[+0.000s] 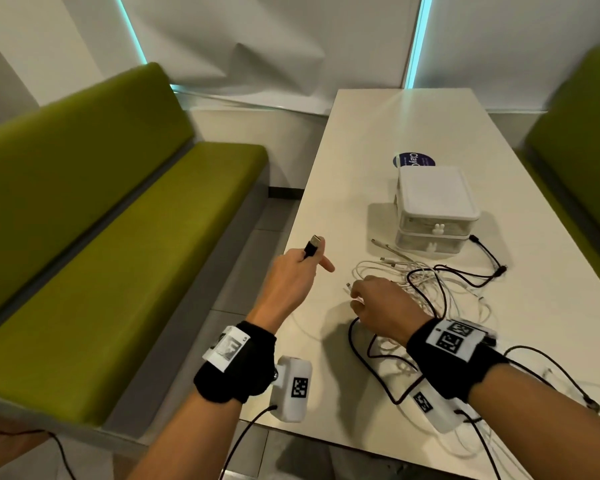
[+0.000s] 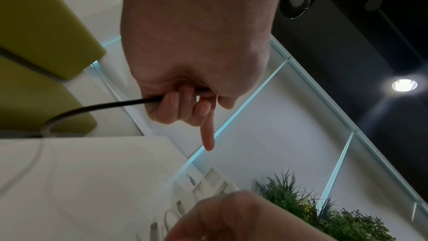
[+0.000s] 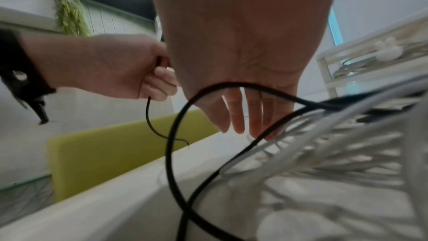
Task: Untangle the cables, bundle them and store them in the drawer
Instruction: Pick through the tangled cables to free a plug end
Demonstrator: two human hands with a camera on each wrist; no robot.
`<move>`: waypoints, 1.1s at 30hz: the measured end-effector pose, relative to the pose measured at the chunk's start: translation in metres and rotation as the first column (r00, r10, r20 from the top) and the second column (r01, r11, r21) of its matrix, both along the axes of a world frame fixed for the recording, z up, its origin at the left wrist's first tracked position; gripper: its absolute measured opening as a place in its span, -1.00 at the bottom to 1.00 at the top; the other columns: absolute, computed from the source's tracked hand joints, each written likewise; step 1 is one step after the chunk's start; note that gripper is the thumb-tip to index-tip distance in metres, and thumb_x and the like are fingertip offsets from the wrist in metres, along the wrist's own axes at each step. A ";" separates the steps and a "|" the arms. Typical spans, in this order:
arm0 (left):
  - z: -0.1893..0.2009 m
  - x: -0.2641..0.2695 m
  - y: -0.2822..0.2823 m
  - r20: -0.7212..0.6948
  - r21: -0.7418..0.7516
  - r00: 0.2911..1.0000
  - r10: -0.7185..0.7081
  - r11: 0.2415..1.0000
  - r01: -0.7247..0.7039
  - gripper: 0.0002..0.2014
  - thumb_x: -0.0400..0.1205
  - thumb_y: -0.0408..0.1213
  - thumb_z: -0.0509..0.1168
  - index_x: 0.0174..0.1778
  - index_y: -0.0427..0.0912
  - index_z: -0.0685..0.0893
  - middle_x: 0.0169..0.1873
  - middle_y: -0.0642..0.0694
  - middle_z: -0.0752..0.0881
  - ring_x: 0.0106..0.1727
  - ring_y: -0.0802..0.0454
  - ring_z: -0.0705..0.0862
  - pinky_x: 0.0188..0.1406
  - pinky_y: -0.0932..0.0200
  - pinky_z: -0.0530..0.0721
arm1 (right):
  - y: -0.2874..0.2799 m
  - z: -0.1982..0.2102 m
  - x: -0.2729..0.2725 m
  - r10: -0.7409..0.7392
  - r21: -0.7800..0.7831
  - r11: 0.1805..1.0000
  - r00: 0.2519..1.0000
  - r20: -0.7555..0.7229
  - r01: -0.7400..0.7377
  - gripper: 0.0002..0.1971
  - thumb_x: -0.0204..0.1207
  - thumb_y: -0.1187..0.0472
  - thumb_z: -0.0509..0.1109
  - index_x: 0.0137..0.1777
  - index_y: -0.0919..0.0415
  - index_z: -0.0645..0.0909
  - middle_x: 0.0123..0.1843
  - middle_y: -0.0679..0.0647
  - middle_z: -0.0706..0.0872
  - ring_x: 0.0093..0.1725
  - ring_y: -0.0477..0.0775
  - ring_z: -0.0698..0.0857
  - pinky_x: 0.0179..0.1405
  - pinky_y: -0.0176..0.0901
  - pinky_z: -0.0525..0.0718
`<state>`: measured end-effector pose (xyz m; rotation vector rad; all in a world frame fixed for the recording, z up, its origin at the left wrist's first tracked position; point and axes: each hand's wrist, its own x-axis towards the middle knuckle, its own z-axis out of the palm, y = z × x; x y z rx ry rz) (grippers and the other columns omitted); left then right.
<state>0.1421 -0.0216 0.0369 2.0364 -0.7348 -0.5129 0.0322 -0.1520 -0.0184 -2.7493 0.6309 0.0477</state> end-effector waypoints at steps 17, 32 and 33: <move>-0.048 -0.022 -0.018 -0.133 0.055 0.987 -0.090 0.994 0.098 -0.44 0.75 0.16 -0.02 -0.12 -0.06 0.82 -0.38 -0.05 0.55 -0.46 0.06 0.45 -0.43 0.16 0.39 | -0.006 -0.003 0.011 -0.187 0.046 0.981 0.980 -0.073 0.191 -0.91 0.61 0.30 0.24 -0.09 0.27 0.55 0.05 0.30 0.68 0.14 0.36 0.66 -0.18 -0.11 0.42; -0.017 -0.072 -0.027 -0.035 -0.311 0.983 -0.182 0.936 0.162 -0.71 0.70 0.00 0.23 0.00 -0.09 0.77 -0.20 0.13 0.78 -0.15 0.29 0.69 -0.07 0.22 0.61 | -0.003 0.053 -0.057 -0.140 0.334 0.941 0.837 0.528 -0.053 -0.90 0.44 0.29 0.51 -0.15 0.05 0.75 -0.30 -0.11 0.76 -0.27 -0.04 0.67 -0.23 -0.19 0.60; -0.021 -0.075 -0.027 -0.010 -0.313 0.984 -0.177 0.935 0.165 -0.70 0.69 0.03 0.24 0.02 -0.10 0.76 -0.12 0.04 0.79 -0.06 0.20 0.72 -0.01 0.19 0.63 | -0.001 0.052 -0.061 -0.150 0.351 0.935 0.832 0.534 -0.057 -0.88 0.43 0.29 0.51 -0.16 0.03 0.76 -0.32 -0.12 0.75 -0.28 -0.02 0.65 -0.22 -0.15 0.60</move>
